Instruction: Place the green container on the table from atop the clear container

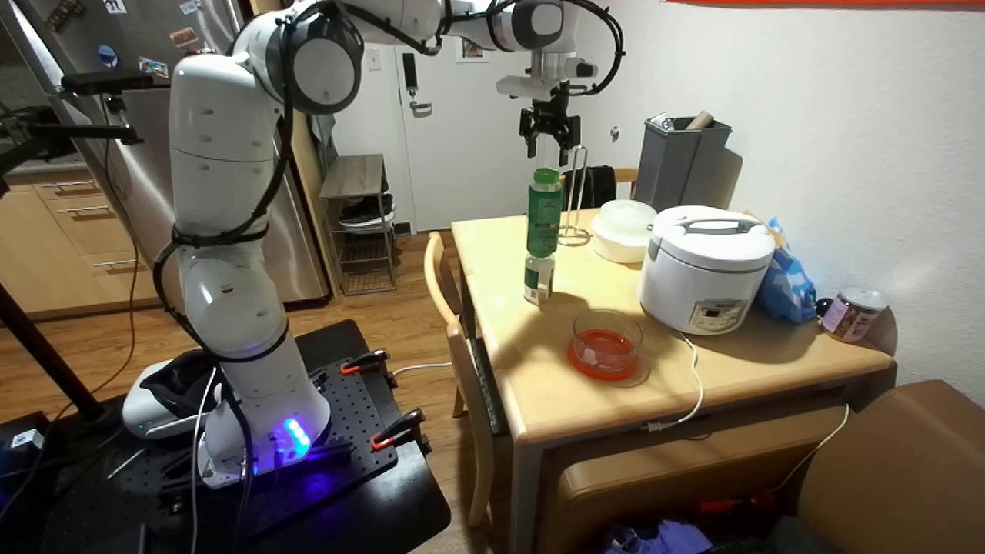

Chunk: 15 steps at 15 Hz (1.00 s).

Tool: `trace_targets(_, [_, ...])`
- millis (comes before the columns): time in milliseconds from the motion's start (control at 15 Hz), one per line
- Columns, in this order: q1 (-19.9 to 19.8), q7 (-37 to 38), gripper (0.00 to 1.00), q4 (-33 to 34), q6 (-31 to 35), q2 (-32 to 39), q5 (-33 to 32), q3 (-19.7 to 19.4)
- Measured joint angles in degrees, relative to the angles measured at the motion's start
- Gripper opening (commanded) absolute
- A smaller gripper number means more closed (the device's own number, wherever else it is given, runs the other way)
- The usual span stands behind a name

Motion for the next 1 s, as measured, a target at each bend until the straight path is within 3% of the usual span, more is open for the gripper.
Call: trace_targets(1000, [-0.98, 0.36, 1.0, 0.34, -1.67, 2.1, 4.34, -0.04])
